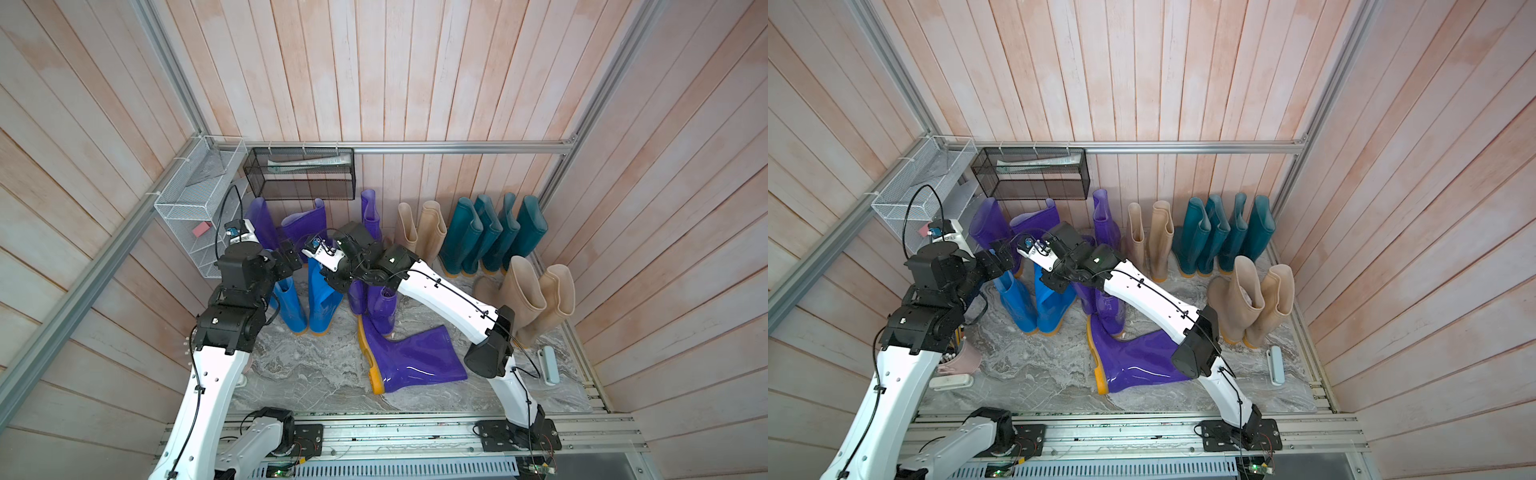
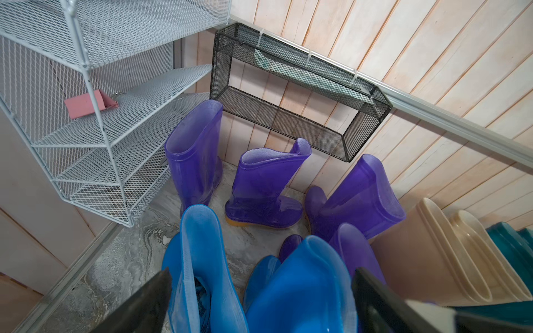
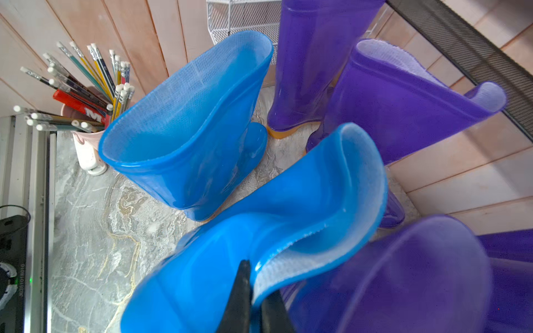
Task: Match and arrange rain boots in pairs
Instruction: Pair a pair of rain boots at the center of the board.
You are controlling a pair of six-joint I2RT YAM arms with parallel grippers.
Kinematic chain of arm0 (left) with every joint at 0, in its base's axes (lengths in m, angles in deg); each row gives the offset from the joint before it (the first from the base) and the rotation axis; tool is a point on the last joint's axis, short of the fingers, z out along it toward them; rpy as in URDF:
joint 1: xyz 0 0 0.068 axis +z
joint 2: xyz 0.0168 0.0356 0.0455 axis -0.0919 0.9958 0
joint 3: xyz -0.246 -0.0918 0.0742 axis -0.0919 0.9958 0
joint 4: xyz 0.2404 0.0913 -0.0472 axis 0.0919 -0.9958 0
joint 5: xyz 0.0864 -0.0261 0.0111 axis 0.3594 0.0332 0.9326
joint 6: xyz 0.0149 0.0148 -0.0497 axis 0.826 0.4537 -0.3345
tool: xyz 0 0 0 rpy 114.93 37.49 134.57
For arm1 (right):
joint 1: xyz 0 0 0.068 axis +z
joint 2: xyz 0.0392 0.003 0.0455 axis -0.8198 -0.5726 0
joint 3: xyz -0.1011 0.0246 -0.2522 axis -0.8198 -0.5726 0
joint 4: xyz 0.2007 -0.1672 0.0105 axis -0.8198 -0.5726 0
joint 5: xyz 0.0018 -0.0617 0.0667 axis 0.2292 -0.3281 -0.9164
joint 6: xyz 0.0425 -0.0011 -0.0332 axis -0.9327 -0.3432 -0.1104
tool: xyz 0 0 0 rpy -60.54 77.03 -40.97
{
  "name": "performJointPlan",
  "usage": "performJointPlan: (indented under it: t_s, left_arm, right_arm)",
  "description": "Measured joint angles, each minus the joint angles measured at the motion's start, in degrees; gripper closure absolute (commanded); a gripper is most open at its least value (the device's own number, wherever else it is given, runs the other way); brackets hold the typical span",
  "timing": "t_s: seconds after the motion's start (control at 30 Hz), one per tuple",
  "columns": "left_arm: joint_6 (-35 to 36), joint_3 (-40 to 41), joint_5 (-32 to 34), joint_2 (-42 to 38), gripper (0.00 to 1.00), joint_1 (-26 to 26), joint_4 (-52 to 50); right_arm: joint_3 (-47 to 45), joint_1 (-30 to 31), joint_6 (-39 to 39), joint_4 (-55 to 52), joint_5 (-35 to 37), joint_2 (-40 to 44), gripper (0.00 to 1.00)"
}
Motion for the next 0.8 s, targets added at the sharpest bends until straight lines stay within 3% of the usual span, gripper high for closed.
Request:
performJointPlan:
  t_s: [0.27,0.53,0.6,0.8]
  left_arm:
    - [0.3,0.0,0.0,0.0,0.0,0.3,0.0]
    - [0.3,0.0,0.0,0.1,0.0,0.5,0.6]
    - [0.3,0.0,0.0,0.1,0.0,0.6,0.8]
    - [0.0,0.1,-1.1,0.1,0.0,0.7,1.5]
  right_arm:
    - [-7.7,-0.8,6.6,7.4,-1.8,1.0,1.0]
    - [-17.7,-2.1,7.4,18.1,-6.1,4.2,1.0]
    - [-19.3,-2.1,7.4,19.9,-6.8,4.6,0.83]
    - [-21.3,-2.1,6.6,23.8,-7.0,7.4,0.5]
